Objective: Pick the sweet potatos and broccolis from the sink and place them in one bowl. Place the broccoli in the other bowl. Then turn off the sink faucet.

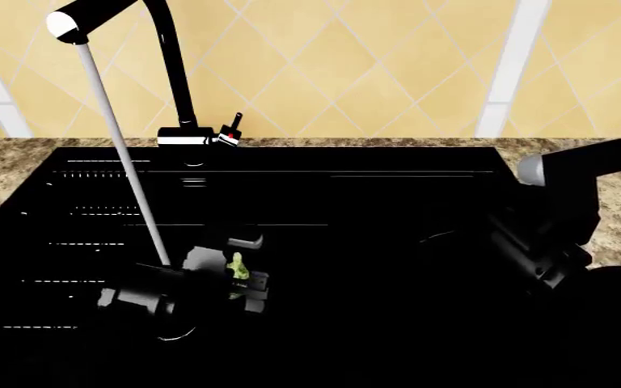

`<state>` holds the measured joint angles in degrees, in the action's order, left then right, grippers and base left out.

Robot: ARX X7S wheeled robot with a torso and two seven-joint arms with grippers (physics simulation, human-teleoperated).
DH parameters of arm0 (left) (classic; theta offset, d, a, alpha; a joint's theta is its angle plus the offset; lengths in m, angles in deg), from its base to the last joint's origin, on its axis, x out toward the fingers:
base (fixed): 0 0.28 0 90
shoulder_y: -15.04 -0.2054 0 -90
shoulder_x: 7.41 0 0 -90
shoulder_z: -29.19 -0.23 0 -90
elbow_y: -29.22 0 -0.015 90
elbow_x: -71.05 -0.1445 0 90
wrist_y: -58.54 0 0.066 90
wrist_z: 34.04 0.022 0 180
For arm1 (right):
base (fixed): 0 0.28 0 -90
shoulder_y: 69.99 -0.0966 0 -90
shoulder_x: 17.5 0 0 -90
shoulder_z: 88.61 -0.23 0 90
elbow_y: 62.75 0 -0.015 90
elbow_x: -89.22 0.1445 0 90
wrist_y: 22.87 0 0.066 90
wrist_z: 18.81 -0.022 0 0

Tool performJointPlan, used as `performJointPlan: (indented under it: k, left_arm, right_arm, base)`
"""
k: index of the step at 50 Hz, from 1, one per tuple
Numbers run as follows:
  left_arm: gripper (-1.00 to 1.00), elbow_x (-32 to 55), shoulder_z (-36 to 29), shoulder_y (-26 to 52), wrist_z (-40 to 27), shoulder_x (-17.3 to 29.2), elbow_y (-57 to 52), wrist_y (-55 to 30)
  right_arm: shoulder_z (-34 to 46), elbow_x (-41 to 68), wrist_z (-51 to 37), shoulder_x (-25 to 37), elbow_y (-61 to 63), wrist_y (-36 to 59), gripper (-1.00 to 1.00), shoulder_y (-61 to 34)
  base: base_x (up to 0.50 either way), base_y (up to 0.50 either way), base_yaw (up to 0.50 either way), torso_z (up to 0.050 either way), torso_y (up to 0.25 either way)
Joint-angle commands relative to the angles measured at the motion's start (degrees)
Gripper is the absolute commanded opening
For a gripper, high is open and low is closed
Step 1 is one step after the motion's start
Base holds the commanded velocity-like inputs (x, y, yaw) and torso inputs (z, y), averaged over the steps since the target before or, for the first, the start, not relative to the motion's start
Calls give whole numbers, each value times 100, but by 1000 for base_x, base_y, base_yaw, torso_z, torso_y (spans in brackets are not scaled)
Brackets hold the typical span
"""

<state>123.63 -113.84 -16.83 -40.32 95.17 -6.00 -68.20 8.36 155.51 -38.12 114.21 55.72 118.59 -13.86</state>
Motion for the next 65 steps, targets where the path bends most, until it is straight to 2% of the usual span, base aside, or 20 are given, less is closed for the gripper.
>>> performJointPlan:
  k: [1, 8, 10, 22, 30, 40, 55, 65]
  left_arm:
    - [-100, 521, 355, -330, -1038, 871, -2281, -745]
    - [-100, 1059, 726, -425, -1771, 1485, -3863, -1160]
    - [-100, 1102, 678, -401, -1700, 1684, -4328, -1257]
    - [-100, 2092, 1450, -494, -2549, 2533, -6490, -1421]
    - [-100, 2355, 1688, -615, -2656, 2868, -7213, -1331]
    - [-100, 2551, 1950, -691, -2950, 3079, -7590, -1191]
    - [-100, 2662, 2116, -683, -2911, 3224, -7760, -1077]
    - [-100, 2633, 2079, -695, -2927, 3189, -7744, -1074]
  right_arm:
    - [93, -106, 76, -67, -67, -82, 100, 57]
    - [67, -32, 38, -50, -52, -49, 100, -12]
    - [61, -42, 40, -63, -72, -70, 100, -22]
    - [-44, -6, -70, -50, -35, -125, 100, -20]
    - [-32, 27, -72, -68, -3, -137, 100, -7]
    - [8, 12, -88, -133, -37, -155, 100, -115]
    - [-14, -23, -134, -125, 6, -225, 100, -40]
    - [-32, 49, -187, -125, 17, -210, 100, -47]
  base:
    - [0, 0, 0, 0, 0]
    - [0, 0, 0, 0, 0]
    - [0, 0, 0, 0, 0]
    - [0, 0, 0, 0, 0]
    - [0, 0, 0, 0, 0]
    - [0, 0, 0, 0, 0]
    - [0, 0, 0, 0, 0]
    - [-368, 0, 0, 0, 0]
